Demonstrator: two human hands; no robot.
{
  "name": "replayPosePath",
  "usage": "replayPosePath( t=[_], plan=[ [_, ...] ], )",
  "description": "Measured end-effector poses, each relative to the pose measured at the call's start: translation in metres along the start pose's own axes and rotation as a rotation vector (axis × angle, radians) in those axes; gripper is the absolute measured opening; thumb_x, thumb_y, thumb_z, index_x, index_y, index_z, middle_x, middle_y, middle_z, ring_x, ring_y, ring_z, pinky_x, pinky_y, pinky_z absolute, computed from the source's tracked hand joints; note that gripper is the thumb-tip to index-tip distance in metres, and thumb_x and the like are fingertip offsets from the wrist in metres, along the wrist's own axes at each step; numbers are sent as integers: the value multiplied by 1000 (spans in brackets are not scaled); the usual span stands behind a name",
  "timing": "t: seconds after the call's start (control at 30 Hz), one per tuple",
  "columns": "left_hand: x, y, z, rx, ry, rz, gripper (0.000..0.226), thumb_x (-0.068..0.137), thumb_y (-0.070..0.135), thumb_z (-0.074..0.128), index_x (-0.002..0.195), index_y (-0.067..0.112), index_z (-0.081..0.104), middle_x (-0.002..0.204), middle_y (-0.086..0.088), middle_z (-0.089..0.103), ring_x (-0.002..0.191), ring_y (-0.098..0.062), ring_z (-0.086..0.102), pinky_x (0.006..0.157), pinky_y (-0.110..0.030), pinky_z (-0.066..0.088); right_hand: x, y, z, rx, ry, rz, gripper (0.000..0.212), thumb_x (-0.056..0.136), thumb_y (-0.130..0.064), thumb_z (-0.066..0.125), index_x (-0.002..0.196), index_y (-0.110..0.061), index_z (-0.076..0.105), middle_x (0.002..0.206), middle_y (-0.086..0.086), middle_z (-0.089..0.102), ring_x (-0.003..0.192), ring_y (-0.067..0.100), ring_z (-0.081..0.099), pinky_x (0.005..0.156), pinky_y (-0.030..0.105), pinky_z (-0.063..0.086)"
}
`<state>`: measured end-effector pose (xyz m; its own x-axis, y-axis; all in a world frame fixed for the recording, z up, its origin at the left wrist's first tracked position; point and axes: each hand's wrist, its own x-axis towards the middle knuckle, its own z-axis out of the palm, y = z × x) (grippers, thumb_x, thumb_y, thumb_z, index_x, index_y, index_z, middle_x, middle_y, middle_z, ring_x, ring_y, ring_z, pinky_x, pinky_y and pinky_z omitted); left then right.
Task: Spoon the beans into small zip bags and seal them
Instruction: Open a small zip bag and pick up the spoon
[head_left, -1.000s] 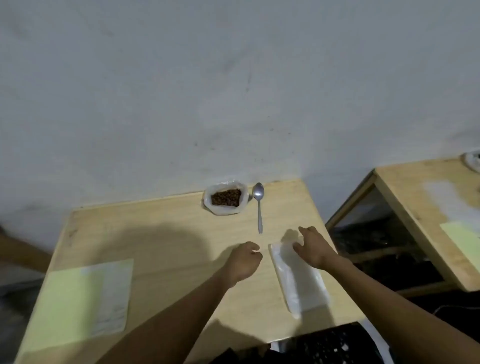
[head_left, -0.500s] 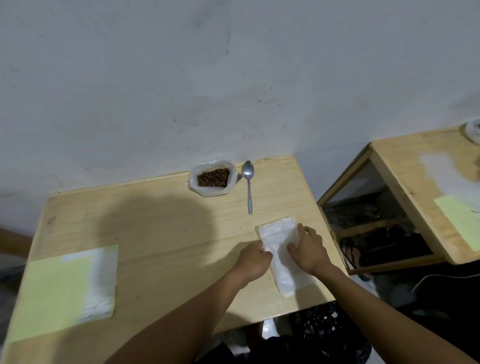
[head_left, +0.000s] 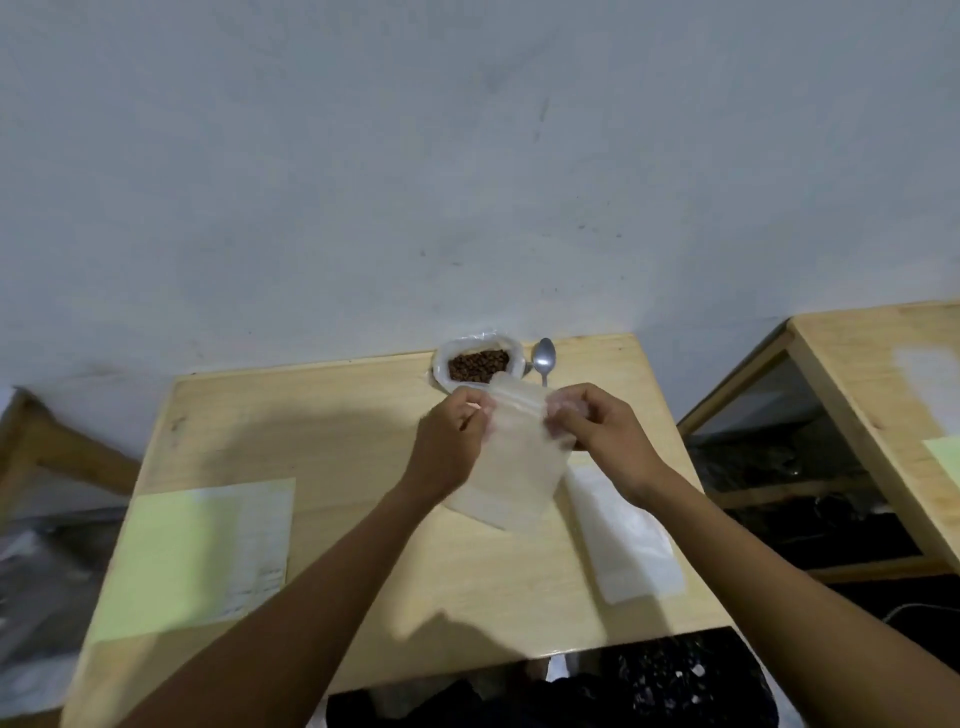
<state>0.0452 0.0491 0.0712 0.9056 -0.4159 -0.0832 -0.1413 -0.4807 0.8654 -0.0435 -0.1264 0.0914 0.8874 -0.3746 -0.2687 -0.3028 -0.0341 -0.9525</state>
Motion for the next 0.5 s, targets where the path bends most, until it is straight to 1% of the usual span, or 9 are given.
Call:
replayPosePath(
  t=[0.1,0.17,0.2,0.23,0.27,0.3,0.37,0.43,0.5],
  plan=[
    [8,5,-41,32,50,11,12,89,14,58,89,24,64,75,-1,69,72,-17,60,67,-24,43,7,-26,27,-28,-119,-42,14,94,-14,62,101,-4,69,87,16,73,73,17,68,63,24,52],
    [10,6,-60,118,226,79,11,86,15,62,95,19,65,85,-1,65,79,-16,56,72,-24,39,13,-37,47,-72,-155,-78,14,96,-16,60,98,-4,69,89,12,74,75,19,70,63,27,54],
    [10,6,-67,161,326,97,15,84,16,65,99,16,64,90,-2,61,82,-16,53,72,-24,35,14,-43,57,-81,-153,-101,13,96,-16,59,96,-6,68,89,11,73,77,20,70,64,29,55],
    [10,7,-74,151,398,72,19,83,17,67,101,14,61,91,-2,57,82,-16,52,72,-23,33,16,-47,66,-81,-142,-125,12,96,-15,58,95,-8,68,88,10,72,79,20,70,66,30,55],
    [8,9,-79,70,415,2,20,84,18,67,102,13,58,89,-2,55,79,-17,53,70,-25,36,18,-52,75,-79,-132,-145,12,96,-14,58,95,-9,68,88,9,71,81,19,69,67,30,56],
    [7,13,-85,-86,380,-100,20,86,20,67,101,13,56,87,-2,57,76,-18,56,70,-28,44,20,-56,84,-79,-130,-158,12,97,-14,57,96,-9,68,88,8,69,84,18,68,70,31,56],
    [3,22,-94,-475,228,-296,22,90,25,66,103,12,55,94,-8,62,78,-21,64,71,-37,58,21,-66,98,-78,-169,-177,13,96,-17,59,101,-10,68,87,4,67,85,14,65,75,33,56],
    [0,29,-102,-686,144,-350,26,92,28,65,106,8,57,102,-9,65,90,-26,69,76,-39,60,19,-77,110,-77,-250,-199,13,94,-23,62,101,-14,69,83,-5,68,80,9,63,75,31,54],
    [-3,33,-110,-746,154,-337,28,91,27,66,107,5,58,102,-9,70,93,-26,72,79,-42,60,16,-85,117,-103,-306,-212,16,93,-31,64,102,-19,71,88,-10,72,81,5,64,76,26,52]
  ],
)
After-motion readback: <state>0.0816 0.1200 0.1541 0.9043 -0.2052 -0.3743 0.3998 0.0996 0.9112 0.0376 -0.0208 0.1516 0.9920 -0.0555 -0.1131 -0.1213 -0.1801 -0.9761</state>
